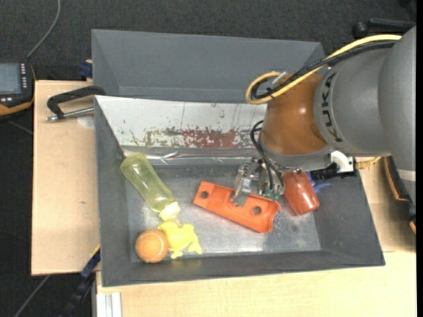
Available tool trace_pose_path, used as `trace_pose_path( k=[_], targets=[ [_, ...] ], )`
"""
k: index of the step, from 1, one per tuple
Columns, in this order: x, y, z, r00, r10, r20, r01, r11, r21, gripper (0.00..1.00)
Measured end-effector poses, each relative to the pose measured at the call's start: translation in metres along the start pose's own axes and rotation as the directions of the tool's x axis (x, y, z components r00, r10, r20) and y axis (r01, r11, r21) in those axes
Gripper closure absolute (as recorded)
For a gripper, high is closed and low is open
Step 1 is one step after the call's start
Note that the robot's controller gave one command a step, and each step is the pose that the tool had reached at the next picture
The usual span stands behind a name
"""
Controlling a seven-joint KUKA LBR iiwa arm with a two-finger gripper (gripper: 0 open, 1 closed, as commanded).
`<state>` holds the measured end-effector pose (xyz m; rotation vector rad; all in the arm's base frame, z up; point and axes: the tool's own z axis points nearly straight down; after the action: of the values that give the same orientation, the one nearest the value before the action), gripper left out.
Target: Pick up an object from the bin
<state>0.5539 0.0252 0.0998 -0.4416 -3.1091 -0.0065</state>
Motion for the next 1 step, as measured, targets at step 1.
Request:
trace_pose_path(
  k=[1],
  targets=[
    [-0.0022, 0.0006, -0.0214, 1.0, 0.0, 0.008, 0.0, 1.0, -0.003, 1.0]
  ],
)
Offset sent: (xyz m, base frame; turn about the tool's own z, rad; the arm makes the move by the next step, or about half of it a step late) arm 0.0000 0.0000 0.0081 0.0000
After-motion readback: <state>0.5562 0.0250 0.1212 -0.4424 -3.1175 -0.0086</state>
